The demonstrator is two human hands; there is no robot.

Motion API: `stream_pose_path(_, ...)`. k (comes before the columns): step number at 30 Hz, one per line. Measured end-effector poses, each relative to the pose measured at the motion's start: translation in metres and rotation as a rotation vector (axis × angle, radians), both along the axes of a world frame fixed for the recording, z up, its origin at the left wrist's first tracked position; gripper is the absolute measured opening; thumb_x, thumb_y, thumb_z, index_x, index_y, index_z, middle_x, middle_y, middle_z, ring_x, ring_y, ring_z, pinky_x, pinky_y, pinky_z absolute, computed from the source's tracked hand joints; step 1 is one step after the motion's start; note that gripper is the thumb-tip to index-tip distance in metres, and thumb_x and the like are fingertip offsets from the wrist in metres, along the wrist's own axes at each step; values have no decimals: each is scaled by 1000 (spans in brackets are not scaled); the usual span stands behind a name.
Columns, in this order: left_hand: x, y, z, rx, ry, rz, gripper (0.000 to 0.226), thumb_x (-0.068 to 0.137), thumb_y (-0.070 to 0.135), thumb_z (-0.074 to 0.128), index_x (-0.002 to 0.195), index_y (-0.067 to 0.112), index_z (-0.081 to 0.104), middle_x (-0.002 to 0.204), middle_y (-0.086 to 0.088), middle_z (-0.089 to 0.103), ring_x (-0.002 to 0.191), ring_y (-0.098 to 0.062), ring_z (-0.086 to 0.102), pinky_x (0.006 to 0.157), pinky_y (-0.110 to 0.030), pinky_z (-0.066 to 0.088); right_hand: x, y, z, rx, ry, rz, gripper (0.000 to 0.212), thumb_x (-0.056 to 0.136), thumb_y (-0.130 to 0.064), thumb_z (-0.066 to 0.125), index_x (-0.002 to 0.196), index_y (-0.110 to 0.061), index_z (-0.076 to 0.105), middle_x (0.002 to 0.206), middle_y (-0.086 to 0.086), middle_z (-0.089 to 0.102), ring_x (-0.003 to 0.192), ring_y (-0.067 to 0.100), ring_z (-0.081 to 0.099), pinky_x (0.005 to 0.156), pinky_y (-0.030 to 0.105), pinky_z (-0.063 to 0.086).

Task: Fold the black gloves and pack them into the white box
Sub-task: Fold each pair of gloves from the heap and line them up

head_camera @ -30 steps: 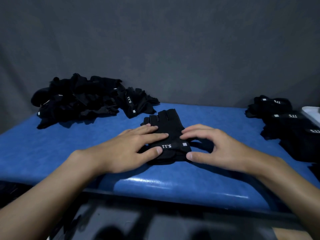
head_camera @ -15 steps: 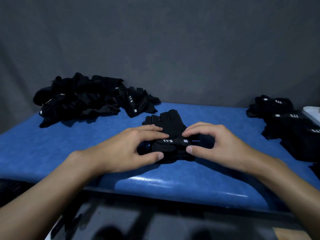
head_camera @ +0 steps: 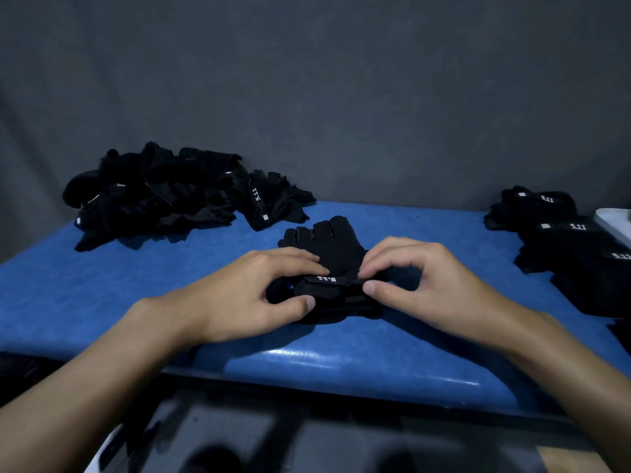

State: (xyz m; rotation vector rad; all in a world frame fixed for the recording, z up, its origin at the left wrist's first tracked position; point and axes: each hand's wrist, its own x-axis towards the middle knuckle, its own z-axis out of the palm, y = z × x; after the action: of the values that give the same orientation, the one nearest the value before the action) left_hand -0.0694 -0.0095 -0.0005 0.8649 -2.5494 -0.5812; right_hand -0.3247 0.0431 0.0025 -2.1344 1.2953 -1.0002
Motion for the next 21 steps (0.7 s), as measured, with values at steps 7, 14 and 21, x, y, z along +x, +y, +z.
stream_pose_path(7,0,2,3,31,25,2,48,80,48,54,124,32,64,127,28,56,122,9,49,99,-2,32,3,1,2,-46,-11,14,9,85,-10,74,83,-18,75,93,-11,68,96,15,65,89,30,49)
stream_pose_path(14,1,2,2,-38,-70,-13,62,79,52,48,132,25,62,140,10,56,131,12,36,103,2,19,2,0,-3,-2,-16,24,13,78,-12,79,88,-19,74,101,-12,65,100,14,64,91,22,47)
stream_pose_path(21,3,0,1,-27,-152,-12,69,76,59,41,138,34,56,151,11,45,140,13,23,107,1,10,-3,-1,-7,104,168,44,35,73,-21,85,103,-32,71,115,-24,58,120,2,51,102,16,37)
